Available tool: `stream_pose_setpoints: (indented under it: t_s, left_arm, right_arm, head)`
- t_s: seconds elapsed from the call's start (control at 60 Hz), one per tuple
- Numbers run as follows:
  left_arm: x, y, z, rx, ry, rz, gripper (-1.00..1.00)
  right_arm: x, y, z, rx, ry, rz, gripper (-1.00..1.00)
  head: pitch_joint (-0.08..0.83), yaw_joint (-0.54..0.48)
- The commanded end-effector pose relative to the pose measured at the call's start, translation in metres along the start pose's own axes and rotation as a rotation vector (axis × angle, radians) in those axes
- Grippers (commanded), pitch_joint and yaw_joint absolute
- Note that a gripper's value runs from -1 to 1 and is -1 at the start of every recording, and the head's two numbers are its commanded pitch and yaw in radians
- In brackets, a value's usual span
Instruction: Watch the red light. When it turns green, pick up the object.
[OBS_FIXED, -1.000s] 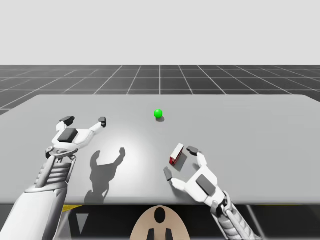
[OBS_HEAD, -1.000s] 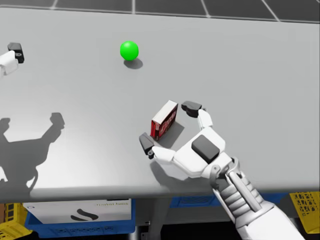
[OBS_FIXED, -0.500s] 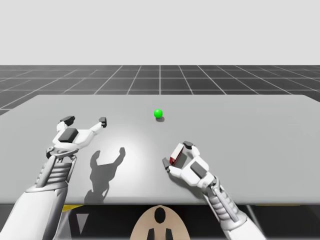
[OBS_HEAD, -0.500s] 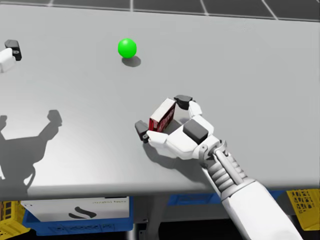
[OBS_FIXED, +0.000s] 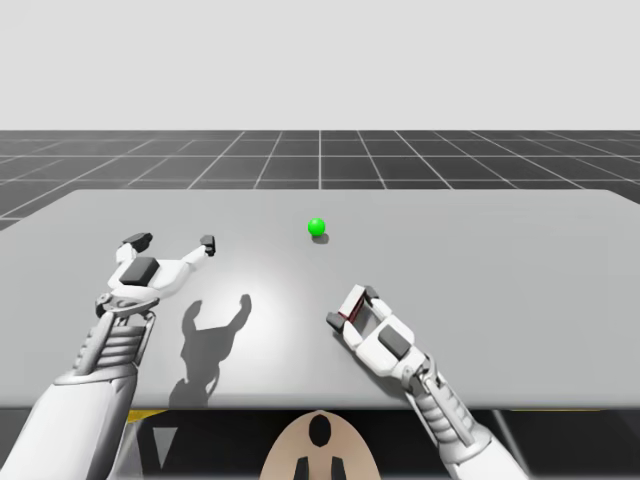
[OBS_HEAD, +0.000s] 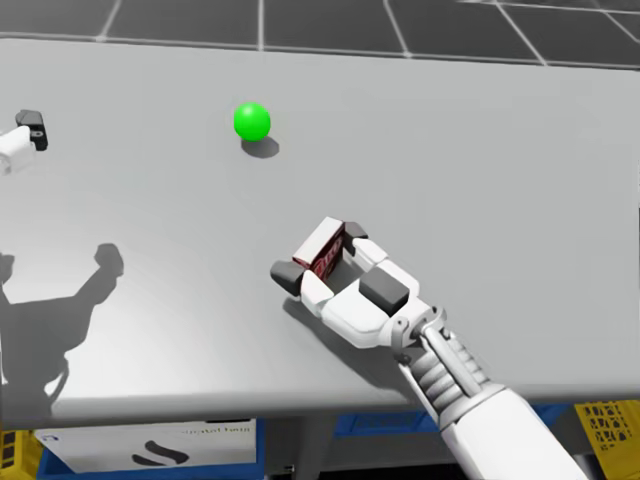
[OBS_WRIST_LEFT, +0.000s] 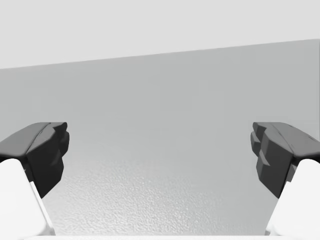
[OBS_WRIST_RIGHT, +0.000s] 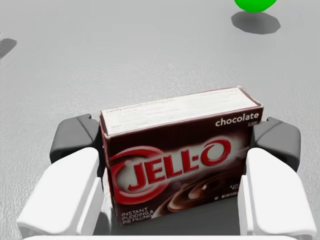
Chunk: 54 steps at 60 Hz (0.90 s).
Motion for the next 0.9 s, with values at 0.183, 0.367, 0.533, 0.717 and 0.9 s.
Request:
stream_pose_setpoints:
  t_s: [0.183,0.367,0.533,0.717,0.9]
  left_arm:
    - [-0.002,-0.002,-0.001,-0.001,0.008,-0.009,-1.00]
    - [-0.003,-0.003,-0.001,-0.001,0.009,-0.008,-1.00]
    - [-0.002,-0.002,-0.001,0.000,0.008,-0.005,-1.00]
    - [-0.002,-0.001,-0.001,0.000,0.007,-0.005,-1.00]
    - [-0.002,-0.001,-0.002,0.001,0.008,-0.003,-1.00]
  right_arm:
    - [-0.002,0.005,0.000,-0.013,-0.019,-0.026,1.00]
    - [-0.001,0.006,0.001,-0.015,-0.029,-0.032,1.00]
    - [0.022,0.010,0.006,-0.035,-0.082,-0.029,1.00]
    - [0.096,0.020,0.024,-0.066,-0.207,-0.031,1.00]
    - [0.179,0.027,0.048,-0.111,-0.396,0.023,1.00]
  head:
    - [0.423,-0.12]
    - [0.357,-0.13]
    - [0.358,-0.13]
    - [0.356,-0.13]
    - [0.340,-0.13]
